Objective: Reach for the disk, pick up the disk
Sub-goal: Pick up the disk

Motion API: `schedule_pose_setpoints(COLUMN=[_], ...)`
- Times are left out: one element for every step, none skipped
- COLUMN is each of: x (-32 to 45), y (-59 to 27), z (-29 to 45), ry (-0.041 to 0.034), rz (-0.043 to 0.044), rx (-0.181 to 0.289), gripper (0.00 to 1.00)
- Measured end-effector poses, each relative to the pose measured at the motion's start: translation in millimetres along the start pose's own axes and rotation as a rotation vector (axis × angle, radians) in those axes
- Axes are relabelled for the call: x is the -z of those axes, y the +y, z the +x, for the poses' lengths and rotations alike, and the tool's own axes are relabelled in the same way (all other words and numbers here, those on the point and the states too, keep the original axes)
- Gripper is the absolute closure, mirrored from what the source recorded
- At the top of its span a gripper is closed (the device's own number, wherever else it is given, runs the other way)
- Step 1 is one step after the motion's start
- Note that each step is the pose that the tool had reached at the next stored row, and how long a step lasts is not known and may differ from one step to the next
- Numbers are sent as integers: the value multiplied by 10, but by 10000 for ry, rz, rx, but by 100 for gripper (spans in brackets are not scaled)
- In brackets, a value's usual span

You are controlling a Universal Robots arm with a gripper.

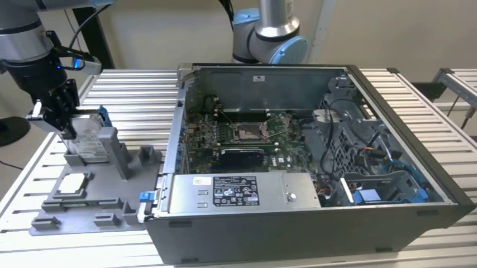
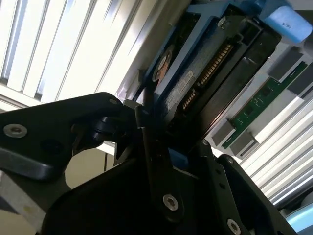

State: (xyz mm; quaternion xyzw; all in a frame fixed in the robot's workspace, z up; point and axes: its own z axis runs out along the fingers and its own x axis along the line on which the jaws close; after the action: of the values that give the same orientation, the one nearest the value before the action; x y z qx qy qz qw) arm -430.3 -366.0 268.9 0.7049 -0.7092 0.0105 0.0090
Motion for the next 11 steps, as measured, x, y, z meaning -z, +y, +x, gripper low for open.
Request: schedule_pose_setpoints(x=[0, 0, 0, 0, 0, 0, 0, 0, 0, 0, 0], y=[0, 0, 0, 0, 0, 0, 0, 0, 0, 0, 0], z=[0, 0, 0, 0, 0, 0, 0, 0, 0, 0, 0], ry=[0, 0, 0, 0, 0, 0, -1, 0, 0, 0, 0], rz=[0, -2, -3, -2, -3, -3, -3, -3, -3, -3, -3], rx=[0, 0, 0, 1, 0, 0, 0, 0, 0, 0, 0], gripper=[100, 100, 100, 100, 100, 100, 100, 100, 100, 100, 100])
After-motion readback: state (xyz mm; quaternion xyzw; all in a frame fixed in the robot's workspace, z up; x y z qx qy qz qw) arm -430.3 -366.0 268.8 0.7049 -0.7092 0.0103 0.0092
